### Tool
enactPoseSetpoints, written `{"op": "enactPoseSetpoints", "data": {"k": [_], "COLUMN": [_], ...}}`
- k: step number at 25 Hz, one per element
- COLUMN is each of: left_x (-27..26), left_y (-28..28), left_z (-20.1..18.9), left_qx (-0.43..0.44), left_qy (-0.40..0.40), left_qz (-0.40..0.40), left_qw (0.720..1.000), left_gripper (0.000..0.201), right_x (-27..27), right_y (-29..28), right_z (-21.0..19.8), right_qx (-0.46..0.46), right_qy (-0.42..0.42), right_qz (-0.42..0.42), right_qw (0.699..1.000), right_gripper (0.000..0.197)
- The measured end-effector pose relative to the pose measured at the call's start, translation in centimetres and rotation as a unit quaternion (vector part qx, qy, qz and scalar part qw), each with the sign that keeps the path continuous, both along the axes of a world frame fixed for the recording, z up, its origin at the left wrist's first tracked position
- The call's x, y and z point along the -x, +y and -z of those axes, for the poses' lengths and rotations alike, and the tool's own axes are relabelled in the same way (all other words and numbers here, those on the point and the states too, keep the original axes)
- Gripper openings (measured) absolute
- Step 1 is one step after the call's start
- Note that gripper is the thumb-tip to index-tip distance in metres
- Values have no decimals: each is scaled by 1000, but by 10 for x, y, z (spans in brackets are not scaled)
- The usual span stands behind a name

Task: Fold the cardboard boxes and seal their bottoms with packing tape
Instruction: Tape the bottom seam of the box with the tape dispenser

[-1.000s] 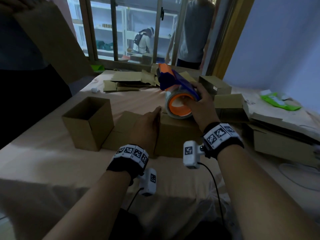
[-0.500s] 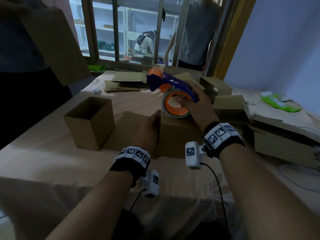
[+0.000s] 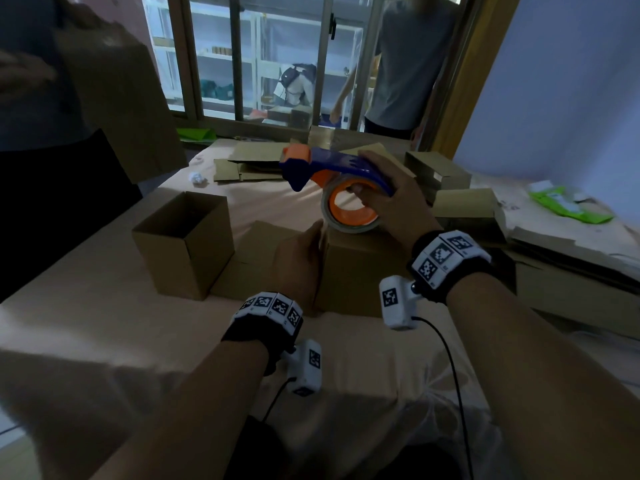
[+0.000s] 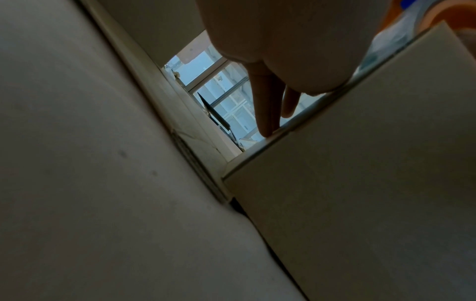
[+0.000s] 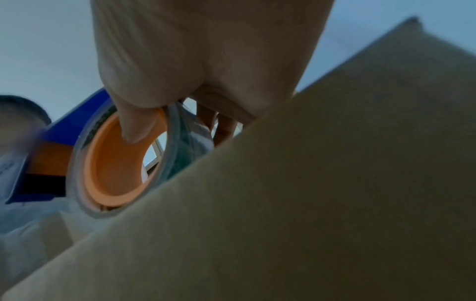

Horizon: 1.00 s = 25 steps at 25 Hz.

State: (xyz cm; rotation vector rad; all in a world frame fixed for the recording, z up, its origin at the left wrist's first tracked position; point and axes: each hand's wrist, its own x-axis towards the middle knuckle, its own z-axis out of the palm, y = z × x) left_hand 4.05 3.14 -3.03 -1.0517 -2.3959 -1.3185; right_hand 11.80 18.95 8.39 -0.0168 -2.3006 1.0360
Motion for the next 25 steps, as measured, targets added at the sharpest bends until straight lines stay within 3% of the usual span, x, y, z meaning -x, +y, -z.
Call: {"op": "enactPoseSetpoints", "data": {"k": [3, 10, 17, 22, 25], "left_x": [-1, -6, -12, -11, -9], "left_y": [0, -6, -6, -4, -10], "left_z": [-1, -8, -20, -30, -25], "left_qx": [-8, 20, 78, 206, 274], "left_qy": [0, 10, 15, -4, -31], "left_qz": [-2, 26, 23, 12, 46], "left_qw": [1000, 999, 997, 979, 960], "left_gripper": [45, 22, 18, 43, 90], "right_x": [6, 12, 14, 18, 18], "right_y": [-4, -17, -20, -20, -17], "right_z": [0, 4, 8, 11, 13], "right_qx": [13, 113, 90, 89, 94], "right_qy": [7, 36, 48, 48, 51], "right_qz": [3, -19, -22, -35, -37], "right_qw": [1000, 993, 995, 994, 994], "right_gripper": [53, 48, 46, 44, 43]}}
